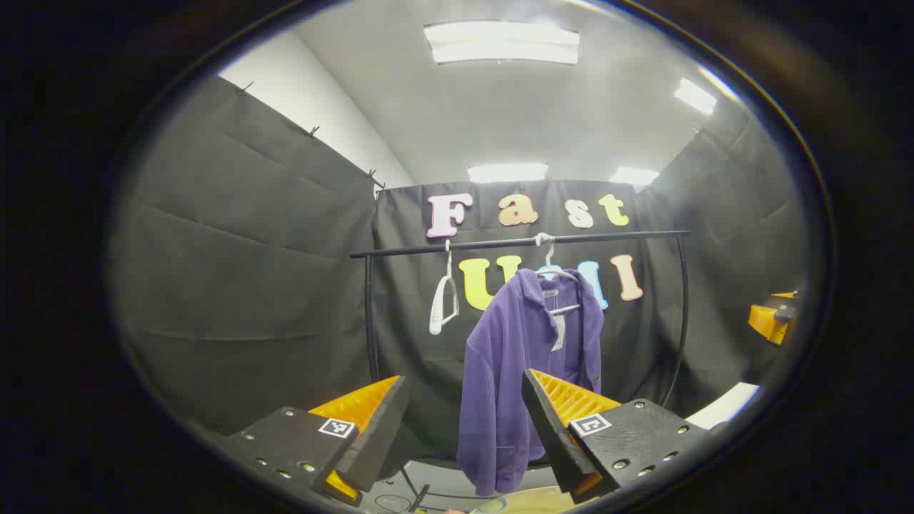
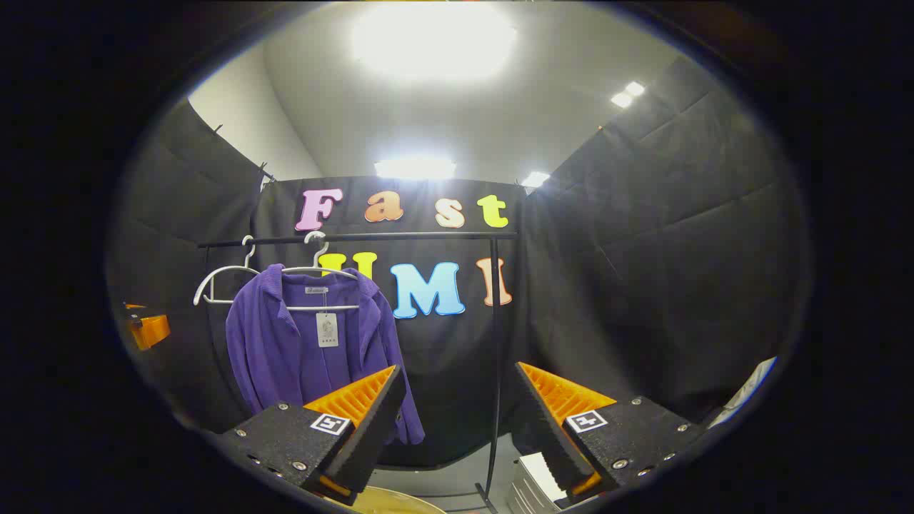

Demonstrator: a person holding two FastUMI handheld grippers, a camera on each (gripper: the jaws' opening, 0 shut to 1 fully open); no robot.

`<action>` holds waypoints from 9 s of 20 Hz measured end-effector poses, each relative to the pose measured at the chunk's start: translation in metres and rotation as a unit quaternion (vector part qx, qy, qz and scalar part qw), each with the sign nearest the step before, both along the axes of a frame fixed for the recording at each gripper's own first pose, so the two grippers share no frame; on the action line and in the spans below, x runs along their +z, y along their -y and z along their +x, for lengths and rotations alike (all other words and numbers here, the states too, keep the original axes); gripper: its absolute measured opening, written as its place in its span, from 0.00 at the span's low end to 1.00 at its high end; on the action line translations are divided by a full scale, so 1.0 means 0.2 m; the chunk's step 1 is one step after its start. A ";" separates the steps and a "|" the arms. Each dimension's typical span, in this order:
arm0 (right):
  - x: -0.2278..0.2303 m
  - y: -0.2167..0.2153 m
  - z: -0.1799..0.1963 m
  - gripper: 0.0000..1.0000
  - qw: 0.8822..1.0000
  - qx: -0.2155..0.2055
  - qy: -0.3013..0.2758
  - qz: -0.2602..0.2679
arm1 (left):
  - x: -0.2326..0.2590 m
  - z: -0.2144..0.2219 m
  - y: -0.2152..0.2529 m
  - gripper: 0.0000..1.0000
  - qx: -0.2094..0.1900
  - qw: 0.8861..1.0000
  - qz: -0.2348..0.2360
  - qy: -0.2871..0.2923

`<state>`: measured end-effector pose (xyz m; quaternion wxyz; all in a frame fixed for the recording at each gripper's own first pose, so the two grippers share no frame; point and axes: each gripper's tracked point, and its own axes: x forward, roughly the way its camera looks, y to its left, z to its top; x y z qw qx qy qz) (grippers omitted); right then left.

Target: Grasp the clothes on the hanger with both hands and then place them into the laundry hamper below.

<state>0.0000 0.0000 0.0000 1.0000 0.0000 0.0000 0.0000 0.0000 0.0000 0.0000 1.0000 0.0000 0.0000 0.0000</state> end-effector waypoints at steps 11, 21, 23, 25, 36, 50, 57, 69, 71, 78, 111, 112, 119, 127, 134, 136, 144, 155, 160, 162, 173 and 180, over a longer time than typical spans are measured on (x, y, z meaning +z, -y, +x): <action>0.00 0.05 0.01 0.94 1.000 -0.006 0.000 0.001 | 0.00 0.01 0.00 0.99 0.008 1.000 -0.004 -0.001; 0.01 0.05 0.12 0.94 1.000 0.015 0.012 0.009 | 0.00 0.08 0.05 0.92 0.020 1.000 0.002 -0.002; 0.02 0.04 0.18 0.94 1.000 0.023 0.015 0.008 | 0.02 0.11 0.08 0.99 0.019 1.000 0.001 -0.001; 0.01 0.03 0.24 0.94 0.999 0.031 0.011 0.013 | 0.04 0.14 0.11 0.99 0.020 1.000 0.003 0.001; 0.05 -0.16 0.66 0.94 0.994 0.103 0.016 0.043 | 0.08 0.45 0.43 0.99 0.011 1.000 -0.019 0.016; 0.06 -0.47 1.12 0.93 0.978 0.192 0.023 0.080 | -0.06 0.99 0.74 0.99 0.004 1.000 -0.016 0.003; 0.00 -0.61 1.35 0.93 0.971 0.222 0.010 0.089 | -0.19 1.25 0.75 0.93 0.056 0.998 0.025 -0.018; -0.30 -0.94 1.71 0.94 0.958 0.272 -0.054 0.077 | -0.27 1.39 0.61 0.87 0.175 0.983 0.057 -0.015; -0.35 -0.99 1.73 0.94 0.954 0.282 -0.065 0.076 | -0.28 1.40 0.60 0.93 0.181 0.981 0.064 -0.019; -0.45 -1.08 1.81 0.71 0.949 0.290 -0.092 0.079 | -0.32 1.46 0.47 0.78 0.214 0.974 0.075 -0.031; 0.33 -0.70 2.19 0.04 0.968 0.177 0.178 -0.019 | 0.40 1.24 -0.02 0.05 0.161 0.973 0.164 0.024; 0.30 -0.69 2.23 0.04 0.969 0.174 0.172 -0.023 | 0.41 1.27 -0.05 0.05 0.161 0.973 0.162 0.027; 0.01 -0.74 2.45 0.04 0.983 0.163 0.080 0.013 | 0.36 1.42 -0.20 0.05 0.164 0.972 0.163 0.038; -0.37 -0.77 2.49 0.04 0.986 0.165 -0.011 0.011 | -0.06 1.46 -0.17 0.01 0.138 0.981 0.129 -0.033; -0.54 -0.75 2.28 0.04 0.983 0.182 -0.028 0.003 | -0.21 1.33 -0.23 0.00 0.176 0.976 0.123 -0.023; -0.54 -0.74 2.19 0.04 0.982 0.185 -0.023 0.000 | -0.20 1.25 -0.21 0.01 0.190 0.973 0.132 -0.009; -0.47 -0.64 1.76 0.04 0.981 0.190 -0.019 0.019 | -0.23 0.96 -0.20 0.01 0.188 0.975 0.114 0.010; -0.13 -0.64 1.11 0.04 0.976 0.211 0.002 0.052 | -0.05 0.58 -0.05 0.01 0.110 0.990 0.071 0.045; -0.08 -0.72 0.85 0.04 0.971 0.232 -0.004 0.063 | -0.02 0.47 0.06 0.01 0.066 0.996 0.039 0.054; -0.09 -0.76 0.76 0.04 0.969 0.240 -0.010 0.061 | -0.03 0.46 0.11 0.01 0.050 0.997 0.036 0.053; -0.66 -0.88 0.42 0.04 0.958 0.253 -0.133 0.025 | -0.54 0.36 0.40 0.01 -0.031 0.999 0.009 -0.043; -1.10 -0.89 0.35 0.05 0.944 0.253 -0.214 -0.018 | -1.02 0.32 0.50 0.01 -0.043 0.989 0.004 -0.139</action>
